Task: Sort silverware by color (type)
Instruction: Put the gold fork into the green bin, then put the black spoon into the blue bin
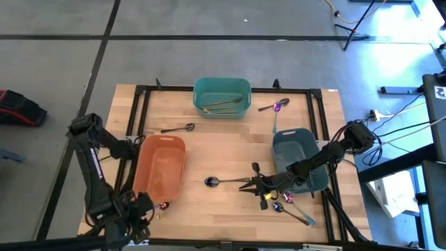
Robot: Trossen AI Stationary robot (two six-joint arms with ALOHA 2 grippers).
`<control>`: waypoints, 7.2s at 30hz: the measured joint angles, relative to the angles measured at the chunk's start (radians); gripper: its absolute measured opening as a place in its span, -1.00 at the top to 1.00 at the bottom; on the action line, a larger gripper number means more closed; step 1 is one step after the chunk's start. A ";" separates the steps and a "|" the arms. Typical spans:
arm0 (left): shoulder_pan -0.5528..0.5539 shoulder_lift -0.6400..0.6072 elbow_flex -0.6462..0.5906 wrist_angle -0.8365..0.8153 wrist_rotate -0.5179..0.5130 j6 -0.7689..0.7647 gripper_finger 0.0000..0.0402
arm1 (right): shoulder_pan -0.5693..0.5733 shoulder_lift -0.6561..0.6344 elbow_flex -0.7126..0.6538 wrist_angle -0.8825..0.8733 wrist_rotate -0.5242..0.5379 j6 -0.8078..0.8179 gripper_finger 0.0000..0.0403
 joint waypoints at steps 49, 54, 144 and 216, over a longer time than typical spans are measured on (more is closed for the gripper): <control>-0.038 0.365 -0.064 0.165 0.067 0.075 0.74 | 0.000 -0.001 0.000 0.009 0.003 -0.001 0.91; -0.039 0.363 -0.064 0.171 0.072 0.097 0.95 | 0.000 -0.001 0.000 0.009 0.003 -0.001 0.91; 0.428 0.245 0.162 -0.126 -0.803 0.851 0.40 | -0.307 -0.141 0.330 -0.242 0.211 -0.486 0.99; 0.526 -0.139 -0.481 0.319 -0.917 0.448 0.40 | -0.789 -0.010 0.735 -1.052 -0.378 -0.414 0.22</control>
